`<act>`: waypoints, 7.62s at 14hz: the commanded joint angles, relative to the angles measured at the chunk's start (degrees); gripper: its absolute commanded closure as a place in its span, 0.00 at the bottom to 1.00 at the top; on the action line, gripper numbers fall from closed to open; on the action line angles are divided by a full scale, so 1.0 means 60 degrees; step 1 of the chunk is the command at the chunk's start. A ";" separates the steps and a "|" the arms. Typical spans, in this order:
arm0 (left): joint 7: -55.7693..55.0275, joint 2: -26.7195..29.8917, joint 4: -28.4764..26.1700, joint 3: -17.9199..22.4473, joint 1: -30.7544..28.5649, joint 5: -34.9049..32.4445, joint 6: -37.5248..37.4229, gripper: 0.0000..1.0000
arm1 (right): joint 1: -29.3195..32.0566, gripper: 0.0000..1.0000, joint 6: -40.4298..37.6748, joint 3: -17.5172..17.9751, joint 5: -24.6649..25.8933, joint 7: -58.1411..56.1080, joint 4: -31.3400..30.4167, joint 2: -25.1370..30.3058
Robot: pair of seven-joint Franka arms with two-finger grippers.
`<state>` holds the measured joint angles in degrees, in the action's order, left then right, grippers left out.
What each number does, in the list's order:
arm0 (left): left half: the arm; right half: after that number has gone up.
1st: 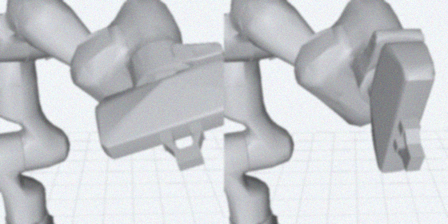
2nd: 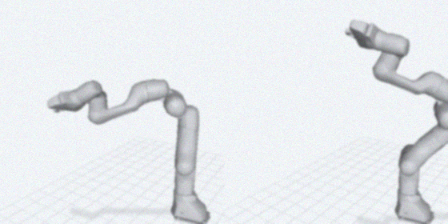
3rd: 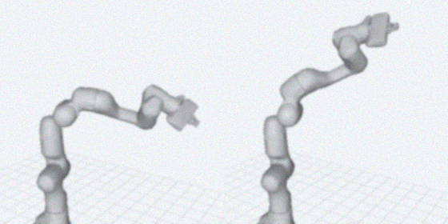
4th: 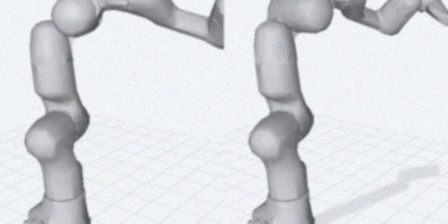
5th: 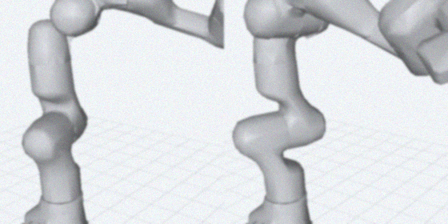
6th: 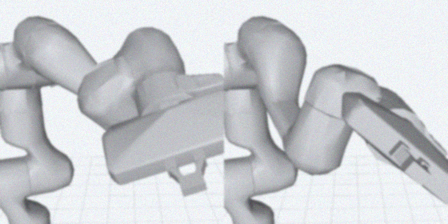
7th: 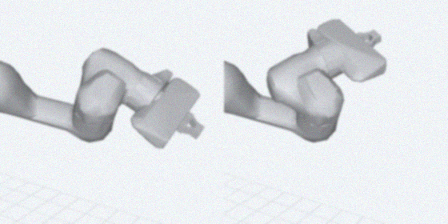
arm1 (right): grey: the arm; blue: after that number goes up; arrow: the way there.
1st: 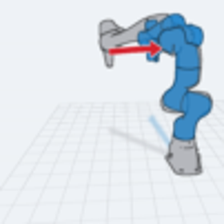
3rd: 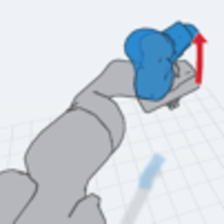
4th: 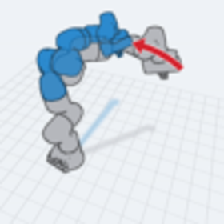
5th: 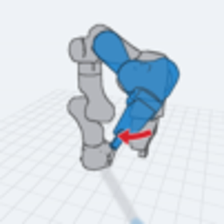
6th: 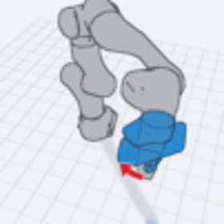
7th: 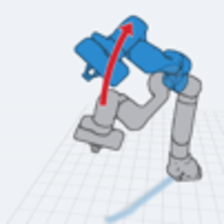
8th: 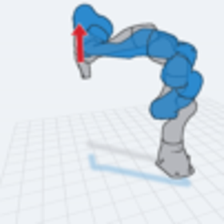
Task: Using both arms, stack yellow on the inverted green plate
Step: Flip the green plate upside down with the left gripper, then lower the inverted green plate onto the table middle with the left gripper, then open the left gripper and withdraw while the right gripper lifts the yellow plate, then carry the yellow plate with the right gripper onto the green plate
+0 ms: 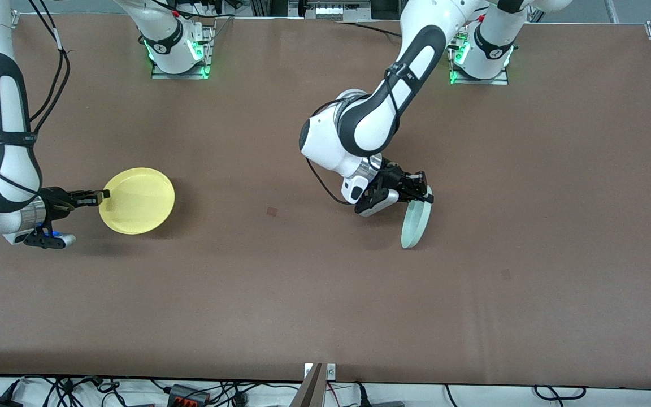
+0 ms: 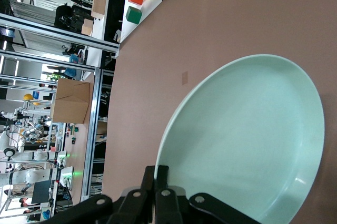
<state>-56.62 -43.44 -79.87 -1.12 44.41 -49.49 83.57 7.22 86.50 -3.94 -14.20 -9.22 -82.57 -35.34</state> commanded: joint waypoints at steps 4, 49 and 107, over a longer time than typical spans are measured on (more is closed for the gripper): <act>-0.1343 -0.0494 0.0070 0.0158 0.0610 -0.0307 -0.0217 0.99 | 0.0262 1.00 -0.0207 0.0071 -0.0593 -0.0060 0.0050 -0.0058; -0.2974 -0.0758 0.0128 -0.0282 -0.0972 0.7751 0.7283 0.00 | 0.0437 1.00 -0.0383 0.0042 -0.0315 -0.0236 0.0065 -0.0028; 1.0608 0.7695 -0.3651 0.0217 -0.6655 0.8293 0.3021 0.00 | -0.7896 1.00 0.6720 0.0144 -0.5207 0.7585 0.0021 -0.1976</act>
<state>5.58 1.06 -99.95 -0.40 3.68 1.28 101.07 -38.15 125.23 -2.50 -44.22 34.38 -82.73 -46.71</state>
